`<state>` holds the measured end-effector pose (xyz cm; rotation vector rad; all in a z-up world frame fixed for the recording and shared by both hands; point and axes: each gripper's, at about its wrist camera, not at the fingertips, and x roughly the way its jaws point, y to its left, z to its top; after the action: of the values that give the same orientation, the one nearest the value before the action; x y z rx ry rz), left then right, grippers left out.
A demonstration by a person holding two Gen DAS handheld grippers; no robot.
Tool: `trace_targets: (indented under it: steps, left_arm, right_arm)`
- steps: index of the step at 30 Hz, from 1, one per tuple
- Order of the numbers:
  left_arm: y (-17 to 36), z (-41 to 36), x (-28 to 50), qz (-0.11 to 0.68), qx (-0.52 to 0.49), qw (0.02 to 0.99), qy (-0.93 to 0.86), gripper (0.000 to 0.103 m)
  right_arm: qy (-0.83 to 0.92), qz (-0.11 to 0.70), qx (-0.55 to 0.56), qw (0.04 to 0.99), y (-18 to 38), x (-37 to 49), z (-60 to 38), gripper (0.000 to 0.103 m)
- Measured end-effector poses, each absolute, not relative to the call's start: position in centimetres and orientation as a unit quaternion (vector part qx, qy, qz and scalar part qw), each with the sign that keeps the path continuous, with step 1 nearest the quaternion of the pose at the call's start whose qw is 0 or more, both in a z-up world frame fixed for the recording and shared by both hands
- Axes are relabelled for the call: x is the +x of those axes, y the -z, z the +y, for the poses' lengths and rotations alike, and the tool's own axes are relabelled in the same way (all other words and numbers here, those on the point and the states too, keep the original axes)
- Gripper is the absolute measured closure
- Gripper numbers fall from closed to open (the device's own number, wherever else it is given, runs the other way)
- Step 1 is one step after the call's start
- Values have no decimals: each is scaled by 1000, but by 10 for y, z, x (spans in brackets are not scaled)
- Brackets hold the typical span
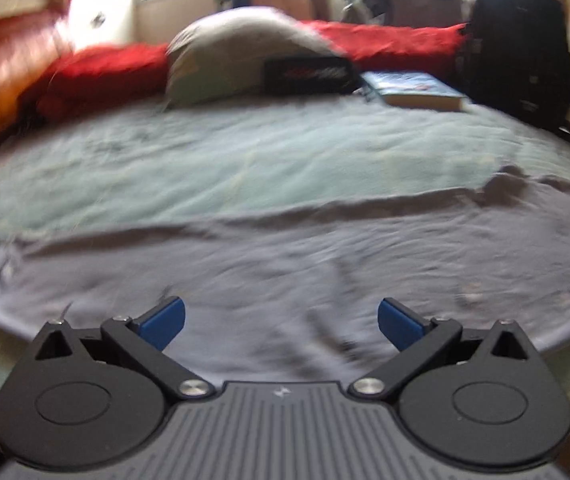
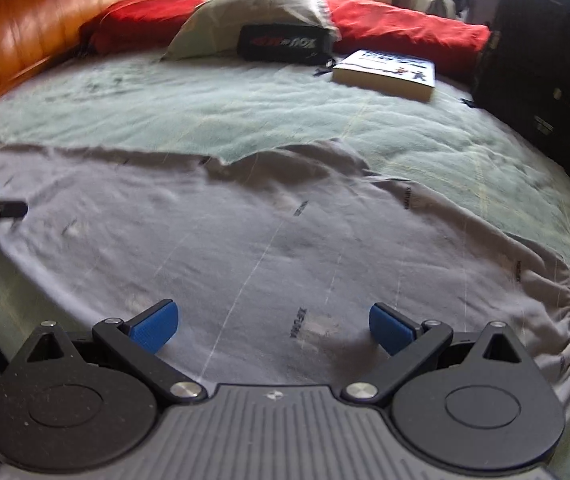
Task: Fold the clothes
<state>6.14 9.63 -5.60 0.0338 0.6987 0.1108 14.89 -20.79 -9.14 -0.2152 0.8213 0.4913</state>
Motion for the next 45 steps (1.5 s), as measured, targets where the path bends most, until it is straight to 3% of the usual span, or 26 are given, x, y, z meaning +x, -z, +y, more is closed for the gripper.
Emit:
trace_targets:
  steps: [8, 13, 17, 25, 33, 45]
  left_arm:
    - [73, 80, 55, 357, -4, 933, -35, 1]
    - [70, 81, 50, 354, -11, 934, -43, 1]
    - [71, 81, 45, 355, -10, 934, -46, 1]
    - [67, 78, 38, 347, -1, 937, -42, 1]
    - [65, 83, 38, 343, -10, 938, -53, 1]
    - [66, 73, 38, 342, 1, 939, -44, 1]
  right_arm:
    - [-257, 415, -102, 867, 91, 128, -229, 0]
    - [-188, 377, -81, 903, 77, 138, -265, 0]
    - [-123, 449, -39, 884, 100, 153, -293, 0]
    - [-173, 386, 21, 906, 56, 194, -296, 0]
    - [-205, 406, 101, 885, 86, 278, -313, 0]
    - [-184, 384, 155, 891, 74, 268, -366, 0]
